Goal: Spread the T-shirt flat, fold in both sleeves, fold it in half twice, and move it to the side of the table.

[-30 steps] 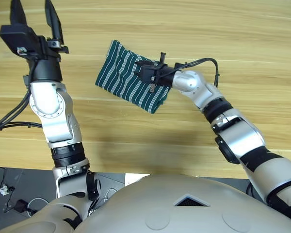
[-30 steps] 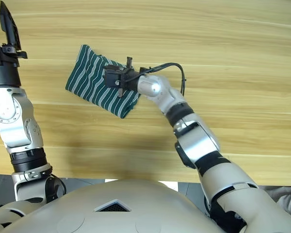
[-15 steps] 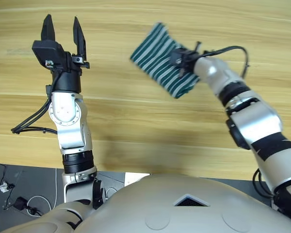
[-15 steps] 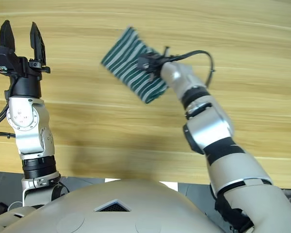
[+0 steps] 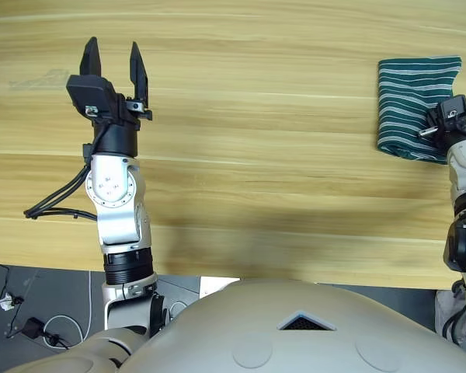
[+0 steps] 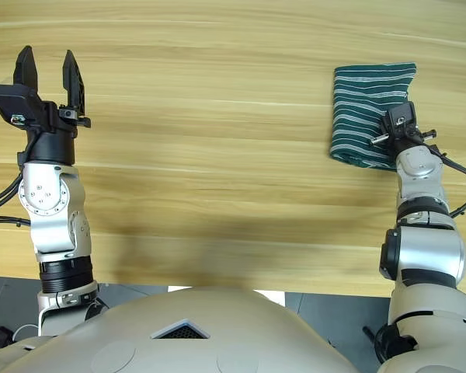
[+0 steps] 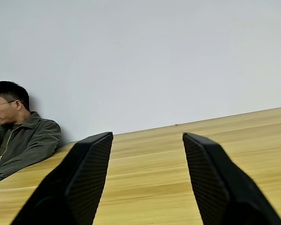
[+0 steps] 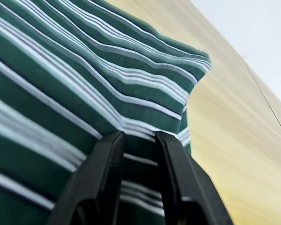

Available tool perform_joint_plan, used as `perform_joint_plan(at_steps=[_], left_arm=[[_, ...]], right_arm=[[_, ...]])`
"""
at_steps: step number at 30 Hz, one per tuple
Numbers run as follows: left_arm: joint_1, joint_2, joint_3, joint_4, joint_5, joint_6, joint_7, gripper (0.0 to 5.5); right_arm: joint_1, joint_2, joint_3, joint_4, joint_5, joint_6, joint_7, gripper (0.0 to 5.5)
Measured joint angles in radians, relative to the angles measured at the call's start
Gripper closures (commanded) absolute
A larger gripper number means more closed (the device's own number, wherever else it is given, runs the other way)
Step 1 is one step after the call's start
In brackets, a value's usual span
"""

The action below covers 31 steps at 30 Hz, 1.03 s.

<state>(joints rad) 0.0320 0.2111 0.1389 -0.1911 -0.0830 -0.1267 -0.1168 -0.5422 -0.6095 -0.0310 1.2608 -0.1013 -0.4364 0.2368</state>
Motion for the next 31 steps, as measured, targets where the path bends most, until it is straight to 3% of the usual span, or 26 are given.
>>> perform_joint_plan(at_steps=[7, 11, 13, 17, 31], left_arm=[[-0.006, -0.016, -0.020, 0.016, 0.004, -0.019, 0.001, 2.74], [-0.006, -0.038, -0.028, 0.009, 0.014, -0.037, 0.022, 2.74], [-0.009, -0.078, -0.073, 0.050, 0.062, -0.088, 0.047, 2.74], [0.015, -0.169, -0.128, 0.123, 0.100, -0.227, 0.093, 2.74], [0.035, -0.156, -0.148, 0.233, 0.214, -0.486, 0.124, 2.74]], right_arm=[[-0.015, 0.075, -0.073, -0.513, 0.070, -0.238, -0.071, 4.28], [0.120, 0.226, -0.005, -0.901, 0.085, -0.216, -0.089, 4.28], [0.209, 0.380, 0.055, -0.905, 0.140, -0.208, -0.080, 4.28], [0.327, 0.551, 0.105, -0.872, 0.255, -0.294, -0.018, 4.28], [0.363, 0.598, 0.081, -0.813, 0.195, -0.395, -0.028, 4.28]])
